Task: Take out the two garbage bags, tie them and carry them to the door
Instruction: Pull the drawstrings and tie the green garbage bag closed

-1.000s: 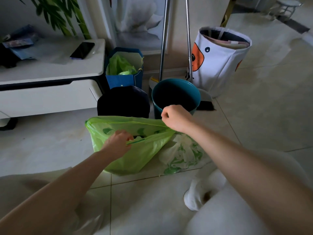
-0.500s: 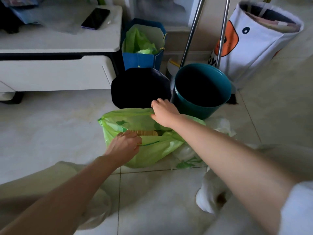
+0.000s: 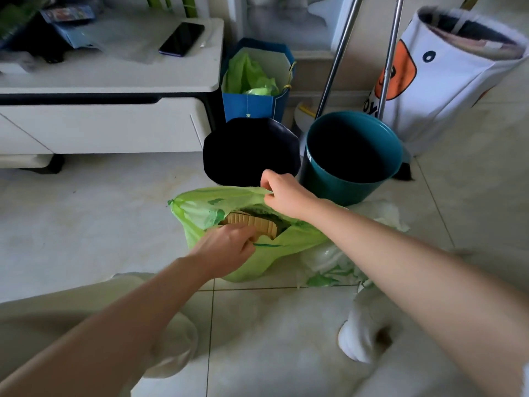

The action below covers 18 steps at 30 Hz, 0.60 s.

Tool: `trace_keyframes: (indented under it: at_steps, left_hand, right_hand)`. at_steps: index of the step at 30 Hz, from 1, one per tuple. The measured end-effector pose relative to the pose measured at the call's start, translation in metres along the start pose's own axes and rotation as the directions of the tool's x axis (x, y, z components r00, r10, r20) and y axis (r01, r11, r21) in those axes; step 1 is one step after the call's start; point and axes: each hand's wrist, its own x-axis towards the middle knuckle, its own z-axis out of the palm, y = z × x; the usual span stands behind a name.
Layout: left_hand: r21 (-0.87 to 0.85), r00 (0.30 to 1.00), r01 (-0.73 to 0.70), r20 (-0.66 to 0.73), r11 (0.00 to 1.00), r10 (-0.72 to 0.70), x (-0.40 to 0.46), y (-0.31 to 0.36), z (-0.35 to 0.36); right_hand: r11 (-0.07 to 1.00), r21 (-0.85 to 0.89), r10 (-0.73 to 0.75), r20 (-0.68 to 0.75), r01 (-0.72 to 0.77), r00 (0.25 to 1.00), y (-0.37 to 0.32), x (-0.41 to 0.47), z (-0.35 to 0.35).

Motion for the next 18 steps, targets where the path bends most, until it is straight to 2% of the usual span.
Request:
trace_keyframes:
  at_steps: [5, 8, 10, 12, 15, 18]
  left_hand:
    - [0.138, 0.990, -0.026, 0.138, 0.990, 0.007, -0.015, 0.004, -0.029]
    - [0.300, 0.972, -0.033, 0.230, 0.953, -0.039, -0.026, -0.001, -0.048]
    - [0.345, 0.965, -0.002, 0.248, 0.939, -0.089, -0.033, -0.006, -0.061]
    - [0.335, 0.967, 0.060, 0.216, 0.940, -0.139, -0.040, -0.010, -0.070]
    - [0.239, 0.968, 0.162, 0.150, 0.957, -0.202, -0.047, -0.013, -0.073]
    - [0.193, 0.971, 0.185, 0.116, 0.964, -0.210, -0.047, -0.008, -0.072]
  right_hand:
    - [1.000, 0.005, -0.004, 0.131, 0.003, 0.991, -0.016, -0.020, -0.024]
    - [0.999, -0.036, 0.016, 0.196, -0.010, 0.981, -0.022, -0.038, -0.039]
    - [0.998, -0.052, 0.055, 0.249, -0.043, 0.967, -0.023, -0.054, -0.045]
    - [0.992, -0.092, 0.112, 0.297, -0.088, 0.948, -0.023, -0.069, -0.046]
    - [0.975, -0.144, 0.205, 0.290, -0.169, 0.935, -0.024, -0.084, -0.044]
    - [0.961, -0.066, 0.275, 0.263, -0.267, 0.925, -0.029, -0.089, -0.045]
